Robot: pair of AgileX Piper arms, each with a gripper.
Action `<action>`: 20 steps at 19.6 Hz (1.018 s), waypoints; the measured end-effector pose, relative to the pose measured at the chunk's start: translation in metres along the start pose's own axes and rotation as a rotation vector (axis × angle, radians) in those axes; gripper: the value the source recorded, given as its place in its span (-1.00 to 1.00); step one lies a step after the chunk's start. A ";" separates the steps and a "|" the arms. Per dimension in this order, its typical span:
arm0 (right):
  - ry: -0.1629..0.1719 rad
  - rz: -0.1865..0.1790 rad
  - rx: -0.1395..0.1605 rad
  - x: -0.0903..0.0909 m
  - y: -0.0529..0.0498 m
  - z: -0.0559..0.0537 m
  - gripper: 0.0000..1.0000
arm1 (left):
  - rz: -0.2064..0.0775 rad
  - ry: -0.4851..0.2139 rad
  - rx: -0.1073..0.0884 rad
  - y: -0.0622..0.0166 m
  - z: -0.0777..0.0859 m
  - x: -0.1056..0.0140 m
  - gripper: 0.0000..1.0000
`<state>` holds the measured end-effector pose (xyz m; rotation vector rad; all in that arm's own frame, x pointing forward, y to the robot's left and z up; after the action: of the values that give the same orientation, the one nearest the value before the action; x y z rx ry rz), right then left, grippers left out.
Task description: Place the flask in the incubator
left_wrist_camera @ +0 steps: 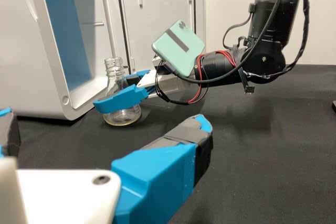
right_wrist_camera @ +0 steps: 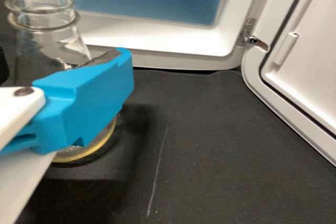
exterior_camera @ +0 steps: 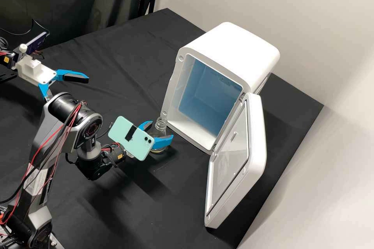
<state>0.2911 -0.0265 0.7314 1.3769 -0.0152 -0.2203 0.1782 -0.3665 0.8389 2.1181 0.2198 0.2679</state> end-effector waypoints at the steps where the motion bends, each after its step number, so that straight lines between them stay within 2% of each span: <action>1: 0.001 -0.001 0.000 0.000 0.000 0.000 -1.00 | 0.000 0.000 0.000 0.0000 0.000 0.000 1.00; 20: 0.013 0.005 0.000 0.002 0.000 -0.004 -1.00 | 0.000 0.000 0.000 0.0000 0.000 0.000 1.00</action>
<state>0.2933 -0.0231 0.7308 1.3786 -0.0079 -0.2074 0.1782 -0.3665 0.8389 2.1181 0.2198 0.2679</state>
